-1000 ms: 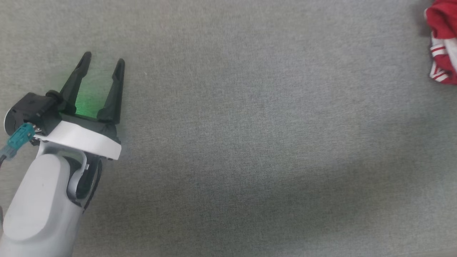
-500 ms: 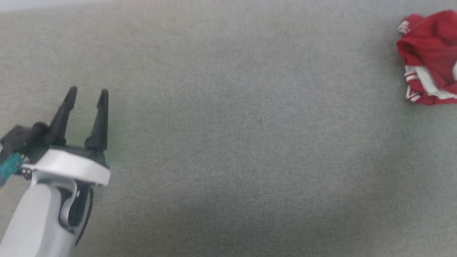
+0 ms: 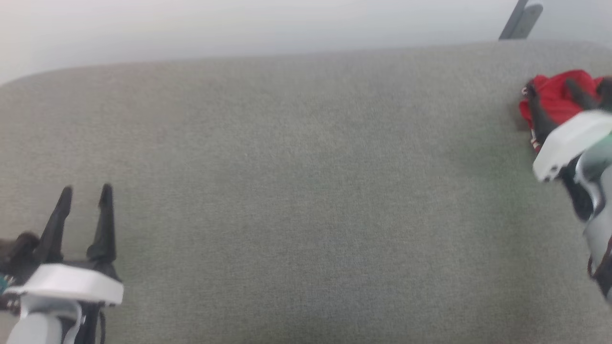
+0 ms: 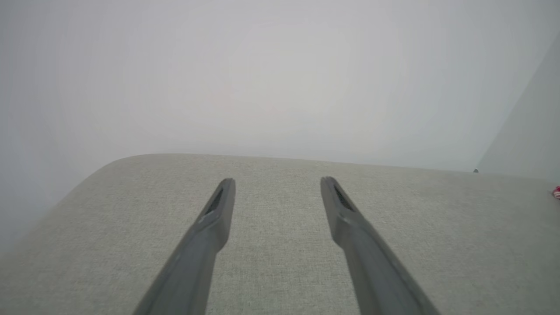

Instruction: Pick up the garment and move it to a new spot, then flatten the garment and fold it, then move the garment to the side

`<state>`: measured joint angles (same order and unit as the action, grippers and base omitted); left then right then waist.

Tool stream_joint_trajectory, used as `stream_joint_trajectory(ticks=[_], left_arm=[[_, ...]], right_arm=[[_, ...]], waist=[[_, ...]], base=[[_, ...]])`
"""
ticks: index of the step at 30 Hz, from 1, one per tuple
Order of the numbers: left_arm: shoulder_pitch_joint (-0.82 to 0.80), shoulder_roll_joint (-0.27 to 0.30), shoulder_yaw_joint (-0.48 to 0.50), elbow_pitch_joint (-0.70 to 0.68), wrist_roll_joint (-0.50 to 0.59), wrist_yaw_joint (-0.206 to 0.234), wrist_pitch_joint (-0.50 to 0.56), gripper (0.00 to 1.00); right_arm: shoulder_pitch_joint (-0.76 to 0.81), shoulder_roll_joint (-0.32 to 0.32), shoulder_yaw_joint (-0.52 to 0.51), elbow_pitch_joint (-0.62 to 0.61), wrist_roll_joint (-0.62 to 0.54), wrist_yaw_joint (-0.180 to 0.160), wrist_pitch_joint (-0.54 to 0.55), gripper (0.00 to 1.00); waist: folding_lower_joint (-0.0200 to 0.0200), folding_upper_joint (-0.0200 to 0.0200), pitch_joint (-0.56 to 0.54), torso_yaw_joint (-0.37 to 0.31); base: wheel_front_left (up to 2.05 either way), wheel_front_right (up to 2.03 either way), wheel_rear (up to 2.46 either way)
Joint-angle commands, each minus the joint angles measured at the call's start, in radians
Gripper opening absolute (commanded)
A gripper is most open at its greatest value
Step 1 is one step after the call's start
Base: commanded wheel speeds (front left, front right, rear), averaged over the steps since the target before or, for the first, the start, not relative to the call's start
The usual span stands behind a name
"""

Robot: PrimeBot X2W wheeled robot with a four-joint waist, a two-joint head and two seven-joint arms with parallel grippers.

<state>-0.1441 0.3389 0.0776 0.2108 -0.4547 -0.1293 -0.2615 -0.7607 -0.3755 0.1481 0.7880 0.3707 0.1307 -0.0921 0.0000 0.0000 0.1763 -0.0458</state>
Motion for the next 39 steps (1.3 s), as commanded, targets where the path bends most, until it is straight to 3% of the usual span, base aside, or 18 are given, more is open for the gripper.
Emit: stream_joint_trajectory(ticks=[1, 5, 13, 25, 39], left_arm=[[0.026, -0.004, 0.019, -0.007, 0.01, 0.0, -0.004, 1.0], [0.075, -0.018, 0.052, -0.016, 0.01, 0.0, -0.004, 1.0], [0.139, -0.034, 0.089, -0.037, 0.017, 0.0, -0.004, 1.0], [0.208, -0.049, 0.132, -0.081, 0.016, 0.0, -0.004, 1.0], [0.237, -0.054, 0.134, -0.089, 0.018, 0.0, -0.004, 1.0]], right_arm=[[0.044, -0.003, 0.014, -0.029, 0.012, 0.0, -0.022, 1.0], [0.135, -0.02, 0.046, -0.105, 0.008, 0.0, -0.083, 1.0], [0.286, 0.012, -0.009, -0.216, -0.015, 0.0, -0.163, 1.0], [0.481, 0.096, -0.145, -0.39, -0.078, 0.0, -0.173, 1.0], [0.591, 0.15, -0.228, -0.467, -0.107, 0.0, -0.173, 1.0]], waist=[[0.0, 0.0, -0.028, 0.012], [0.0, 0.0, -0.052, 0.018], [0.0, 0.0, -0.084, 0.015], [0.0, 0.0, -0.11, 0.005], [0.0, 0.0, -0.122, 0.0]], base=[[0.0, 0.0, 0.0], [0.0, 0.0, 0.0], [0.0, 0.0, 0.0], [0.0, 0.0, 0.0], [0.0, 0.0, 0.0]])
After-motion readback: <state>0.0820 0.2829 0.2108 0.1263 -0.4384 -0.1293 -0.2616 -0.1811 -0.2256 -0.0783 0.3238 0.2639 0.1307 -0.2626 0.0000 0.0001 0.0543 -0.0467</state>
